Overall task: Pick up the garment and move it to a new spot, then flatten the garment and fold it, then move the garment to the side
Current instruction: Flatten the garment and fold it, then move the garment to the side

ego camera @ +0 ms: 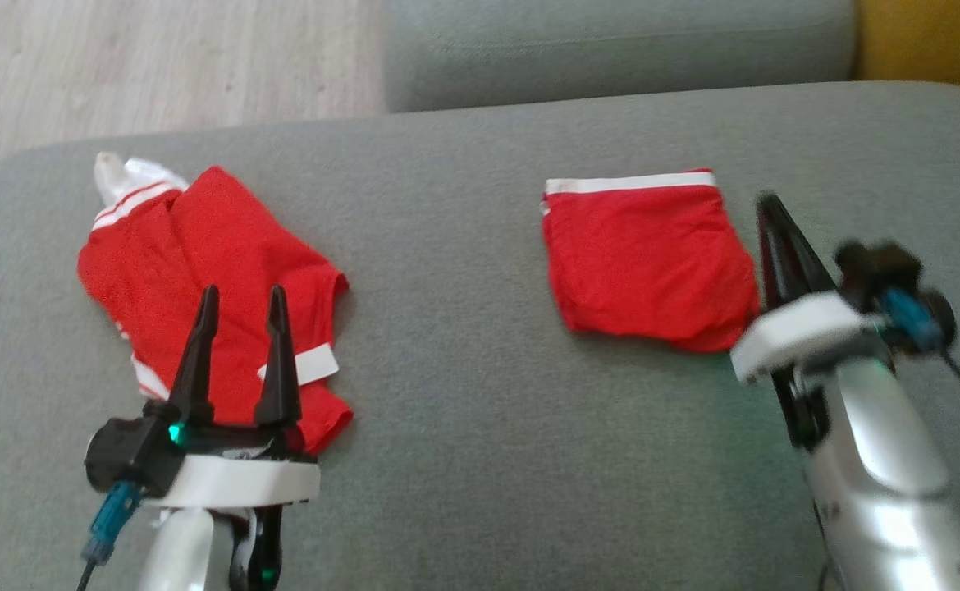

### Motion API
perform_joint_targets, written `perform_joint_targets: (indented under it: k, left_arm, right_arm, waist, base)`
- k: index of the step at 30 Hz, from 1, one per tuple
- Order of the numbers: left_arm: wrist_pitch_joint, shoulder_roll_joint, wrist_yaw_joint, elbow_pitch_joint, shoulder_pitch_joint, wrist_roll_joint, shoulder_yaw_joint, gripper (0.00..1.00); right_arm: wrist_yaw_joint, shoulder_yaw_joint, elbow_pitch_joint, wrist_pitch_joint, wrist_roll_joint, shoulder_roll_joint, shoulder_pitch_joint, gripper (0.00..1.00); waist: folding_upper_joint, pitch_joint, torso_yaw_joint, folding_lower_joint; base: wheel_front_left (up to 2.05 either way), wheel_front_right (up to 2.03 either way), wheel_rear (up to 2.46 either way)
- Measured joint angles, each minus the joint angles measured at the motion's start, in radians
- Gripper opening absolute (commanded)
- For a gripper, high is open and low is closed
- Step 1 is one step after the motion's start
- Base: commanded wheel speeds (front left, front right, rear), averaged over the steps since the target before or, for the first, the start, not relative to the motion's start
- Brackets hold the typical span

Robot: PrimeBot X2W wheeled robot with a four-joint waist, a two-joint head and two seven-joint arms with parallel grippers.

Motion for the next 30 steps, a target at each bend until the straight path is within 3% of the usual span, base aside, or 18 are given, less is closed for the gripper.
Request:
perform_joint_targets:
  k: [1, 2, 3, 4, 14, 30]
  left_arm:
    - [0.0, 0.0, 0.0, -0.001, 0.005, 0.0, 0.003, 1.0]
    - [0.0, 0.0, 0.0, -0.002, 0.009, 0.0, 0.006, 1.0]
    - [0.0, 0.0, 0.0, -0.002, 0.014, 0.0, 0.008, 1.0]
    - [0.0, 0.0, 0.0, -0.002, 0.018, 0.0, 0.01, 1.0]
    - [0.0, 0.0, 0.0, 0.007, 0.075, 0.0, 0.014, 1.0]
    - [0.0, 0.0, 0.0, -0.002, 0.074, 0.0, 0.011, 1.0]
  right_arm:
    - [0.0, -0.013, -0.025, 0.0, 0.0, 0.0, 0.032, 0.0]
    - [0.0, -0.023, -0.048, 0.0, 0.0, 0.0, 0.062, 0.33]
    - [0.0, -0.033, -0.077, 0.0, 0.0, 0.0, 0.092, 0.94]
    - [0.0, -0.041, -0.107, 0.0, 0.001, 0.001, 0.119, 1.0]
    - [0.0, -0.064, -0.248, 0.0, 0.043, 0.009, 0.314, 1.0]
    - [0.0, -0.08, -0.239, 0.013, 0.028, 0.011, 0.279, 1.0]
  waist:
    - [0.0, -0.007, -0.009, 0.0]
    - [0.0, -0.013, -0.016, 0.0]
    - [0.0, -0.019, -0.023, 0.0]
    - [0.0, -0.023, -0.029, 0.0]
    - [0.0, -0.063, -0.046, 0.0]
    - [0.0, -0.013, -0.012, 0.0002]
  base:
    - [0.0, 0.0, 0.0]
    - [0.0, 0.0, 0.0]
    - [0.0, 0.0, 0.0]
    - [0.0, 0.0, 0.0]
    - [0.0, 0.0, 0.0]
    - [0.0, 0.0, 0.0]
